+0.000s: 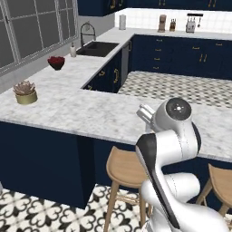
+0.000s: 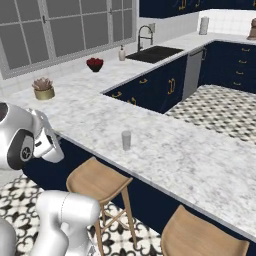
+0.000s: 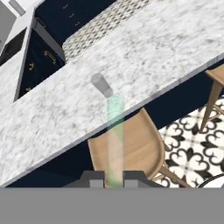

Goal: Take a straw from the drawer in front and place it inside the glass cup on the dining counter.

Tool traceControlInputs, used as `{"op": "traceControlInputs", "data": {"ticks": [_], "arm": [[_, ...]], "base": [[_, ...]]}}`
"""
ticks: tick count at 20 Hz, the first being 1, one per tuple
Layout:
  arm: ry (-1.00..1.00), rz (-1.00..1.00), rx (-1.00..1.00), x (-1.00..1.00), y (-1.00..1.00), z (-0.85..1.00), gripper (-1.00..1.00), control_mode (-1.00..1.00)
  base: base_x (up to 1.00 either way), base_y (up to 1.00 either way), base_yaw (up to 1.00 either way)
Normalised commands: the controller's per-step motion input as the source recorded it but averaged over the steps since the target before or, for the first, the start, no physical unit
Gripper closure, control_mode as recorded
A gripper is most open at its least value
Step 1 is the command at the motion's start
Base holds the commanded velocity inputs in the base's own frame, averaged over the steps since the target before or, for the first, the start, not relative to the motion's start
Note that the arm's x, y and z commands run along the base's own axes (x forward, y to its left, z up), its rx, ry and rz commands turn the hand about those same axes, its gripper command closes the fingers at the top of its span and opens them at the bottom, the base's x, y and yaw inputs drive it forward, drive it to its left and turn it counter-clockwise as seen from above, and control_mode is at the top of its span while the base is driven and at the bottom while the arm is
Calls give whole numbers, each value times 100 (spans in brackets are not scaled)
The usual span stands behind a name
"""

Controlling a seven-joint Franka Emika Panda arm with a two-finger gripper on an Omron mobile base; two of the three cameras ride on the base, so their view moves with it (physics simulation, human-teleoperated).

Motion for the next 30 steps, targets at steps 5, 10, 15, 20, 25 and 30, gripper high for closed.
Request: {"op": "traceControlInputs", "data": {"ticks": [5,10,15,20,25,30], "arm": [[-1,0,0,15,0,0,100,-100],[0,0,0,71,-21,0,100,-100],[10,0,-1,21,-87,8,100,-100],[5,9,-15,3,-39,3,100,-100],[0,17,-22,3,-27,33,100,-100],[-19,33,-10,0,-18,29,100,-100]], "base": [[39,0,0],[0,0,0],[0,0,0],[0,0,0],[0,0,0],[0,0,0]]}}
